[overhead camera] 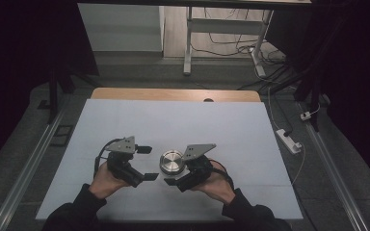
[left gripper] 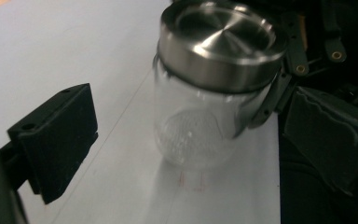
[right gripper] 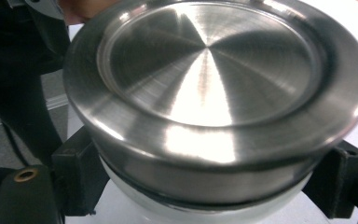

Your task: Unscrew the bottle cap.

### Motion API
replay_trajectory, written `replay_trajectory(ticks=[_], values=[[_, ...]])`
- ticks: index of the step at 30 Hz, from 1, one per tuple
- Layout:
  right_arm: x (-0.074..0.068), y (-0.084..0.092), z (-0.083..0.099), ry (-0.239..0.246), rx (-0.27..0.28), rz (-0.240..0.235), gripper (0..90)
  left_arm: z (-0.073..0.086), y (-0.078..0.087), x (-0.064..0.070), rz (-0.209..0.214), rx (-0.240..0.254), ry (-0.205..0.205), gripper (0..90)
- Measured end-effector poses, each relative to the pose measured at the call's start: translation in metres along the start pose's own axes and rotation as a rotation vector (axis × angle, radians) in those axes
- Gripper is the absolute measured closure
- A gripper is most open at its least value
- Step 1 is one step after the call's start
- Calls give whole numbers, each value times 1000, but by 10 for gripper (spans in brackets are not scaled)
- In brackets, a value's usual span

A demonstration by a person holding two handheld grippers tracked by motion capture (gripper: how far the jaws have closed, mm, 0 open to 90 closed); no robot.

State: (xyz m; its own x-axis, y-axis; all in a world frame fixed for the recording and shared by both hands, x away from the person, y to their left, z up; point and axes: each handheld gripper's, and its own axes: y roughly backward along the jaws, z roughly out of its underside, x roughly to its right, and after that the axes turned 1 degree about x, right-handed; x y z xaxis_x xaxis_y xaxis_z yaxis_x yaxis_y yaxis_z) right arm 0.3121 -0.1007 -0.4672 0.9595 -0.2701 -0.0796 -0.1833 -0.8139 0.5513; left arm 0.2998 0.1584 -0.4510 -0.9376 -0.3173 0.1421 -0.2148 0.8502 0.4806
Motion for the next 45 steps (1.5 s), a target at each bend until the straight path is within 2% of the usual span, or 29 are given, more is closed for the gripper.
replay_trajectory(ticks=[3,5,6,7,9,12,15,17,18,19,21,22,23,25,26,27,28,30,32,33,35,36,38,39,41,42,45], values=[[-1,-1,0,1,0,-21,145,-9,-6,-4,57,10,-33,41],[-1,-1,0,9,5,-39,146,-15,-9,-7,109,6,-62,47],[-1,0,0,14,5,-46,145,-15,-9,-7,109,6,-62,49],[-2,0,-1,19,7,-52,145,-20,-13,-9,135,-5,-91,50],[-3,0,-1,26,9,-66,146,-24,-17,-10,178,-9,-119,67],[-4,0,-2,37,5,-76,145,-30,-22,-8,195,-8,-160,95],[-4,0,-2,45,3,-69,146,-33,-26,-2,181,-10,-186,177],[-3,0,-1,42,-5,-62,145,-33,-27,2,144,-14,-191,203],[-3,0,-1,42,-5,-62,145,-33,-27,2,144,-14,-191,204],[-3,-1,-1,38,-11,-48,145,-33,-28,6,105,-23,-175,204],[-3,-1,-1,35,-12,-40,146,-33,-29,10,59,-26,-152,205],[-3,-1,-1,35,-12,-40,146,-33,-29,10,59,-26,-152,205],[-2,-1,0,25,-18,-19,145,-33,-31,16,-4,-28,-130,205],[-1,-2,0,20,-20,-1,145,-34,-35,23,-69,-26,-106,205],[0,-2,1,17,-21,7,145,-34,-35,23,-69,-26,-106,205],[1,-2,1,6,-22,15,145,-34,-39,30,-151,-26,-81,205],[2,-2,1,-4,-21,26,145,-34,-42,35,-190,-24,-65,205],[4,-2,2,-12,-20,37,145,-36,-46,40,-236,-28,-66,203],[5,-1,2,-17,-12,32,145,-39,-46,39,-224,-69,-115,164],[5,0,2,-11,-7,22,146,-41,-44,37,-203,-76,-116,137],[2,1,-1,-3,2,12,145,-42,-37,28,-120,-58,-99,66],[1,1,-2,0,5,9,145,-42,-34,24,-90,-48,-100,64],[-1,1,-3,5,15,-5,145,-42,-30,20,-77,-45,-111,64],[-2,1,-4,7,13,-10,145,-41,-22,13,3,-26,-117,64],[-3,-1,-4,15,10,-16,146,-39,-17,7,68,-17,-123,77],[-4,-2,-3,17,10,-18,146,-39,-15,5,86,-26,-141,78],[-4,-4,-3,17,2,-28,146,-37,-15,4,89,-43,-174,101]])
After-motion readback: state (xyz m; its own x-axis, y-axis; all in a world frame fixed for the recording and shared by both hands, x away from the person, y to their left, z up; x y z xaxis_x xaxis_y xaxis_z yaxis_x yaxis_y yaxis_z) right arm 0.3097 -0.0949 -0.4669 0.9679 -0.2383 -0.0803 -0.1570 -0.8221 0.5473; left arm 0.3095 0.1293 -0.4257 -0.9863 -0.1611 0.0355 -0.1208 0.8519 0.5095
